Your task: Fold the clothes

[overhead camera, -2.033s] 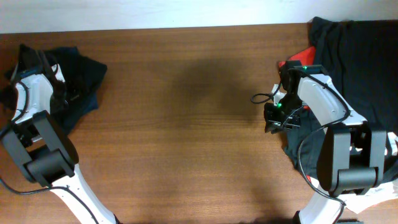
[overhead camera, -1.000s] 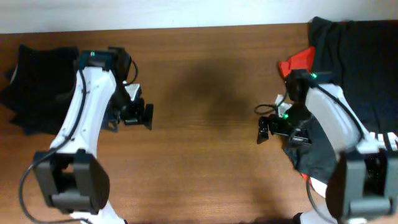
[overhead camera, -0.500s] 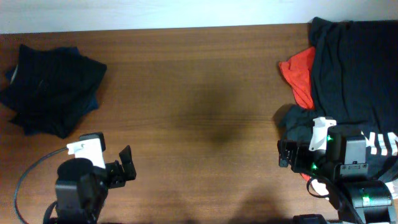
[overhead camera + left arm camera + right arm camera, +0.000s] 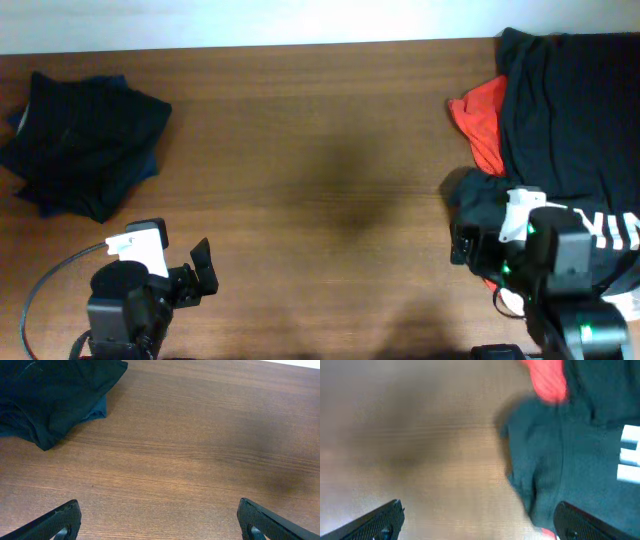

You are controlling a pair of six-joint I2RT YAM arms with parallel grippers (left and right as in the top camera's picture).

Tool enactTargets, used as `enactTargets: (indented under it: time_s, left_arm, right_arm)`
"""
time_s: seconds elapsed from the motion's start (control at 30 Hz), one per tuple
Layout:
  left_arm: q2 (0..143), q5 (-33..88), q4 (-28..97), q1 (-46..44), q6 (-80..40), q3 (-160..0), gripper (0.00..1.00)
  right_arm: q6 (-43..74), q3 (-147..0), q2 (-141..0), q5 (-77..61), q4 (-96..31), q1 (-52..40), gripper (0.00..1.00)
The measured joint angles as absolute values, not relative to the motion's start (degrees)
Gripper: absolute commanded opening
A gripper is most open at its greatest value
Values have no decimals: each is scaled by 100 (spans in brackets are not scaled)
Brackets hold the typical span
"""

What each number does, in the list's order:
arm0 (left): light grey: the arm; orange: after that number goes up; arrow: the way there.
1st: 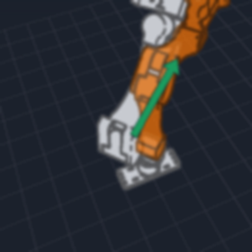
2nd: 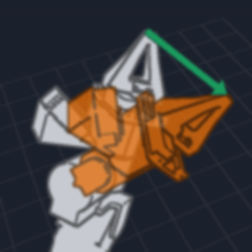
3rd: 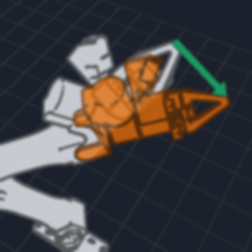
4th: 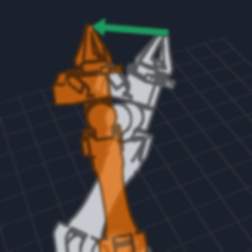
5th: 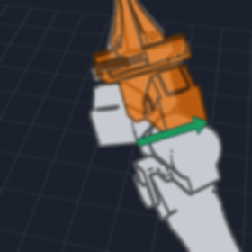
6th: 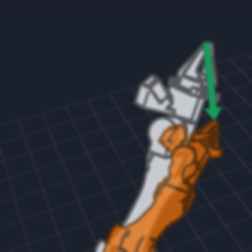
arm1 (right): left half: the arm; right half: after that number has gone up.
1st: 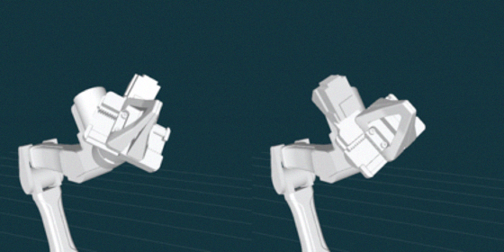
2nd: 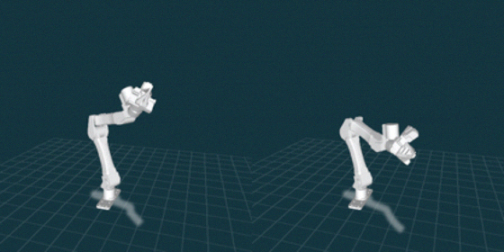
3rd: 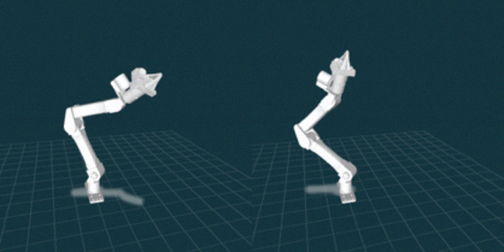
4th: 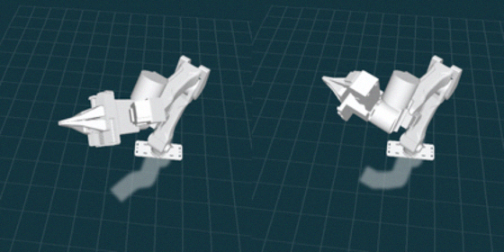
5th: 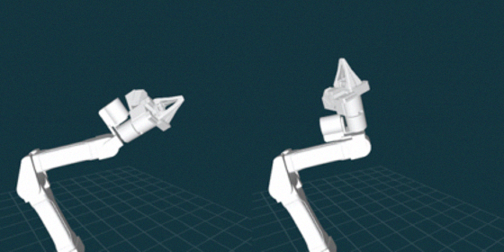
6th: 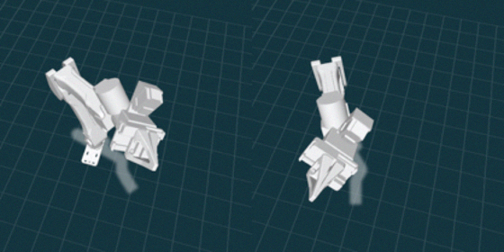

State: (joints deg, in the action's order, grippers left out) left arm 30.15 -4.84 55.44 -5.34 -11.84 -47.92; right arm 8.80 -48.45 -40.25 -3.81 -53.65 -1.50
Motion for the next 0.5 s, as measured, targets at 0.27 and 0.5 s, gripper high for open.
enactTargets:
  time_s: [0.27, 0.5]
  left_arm:
    - [3024, -497, 5546, -534, -1184, -4777, 99]
    - [3020, -497, 5551, -534, -1184, -4777, 99]
  right_arm:
    - [762, -1798, -377, -344, -2611, -150, 99]
    - [276, -497, -71, -342, -36, -150, 99]
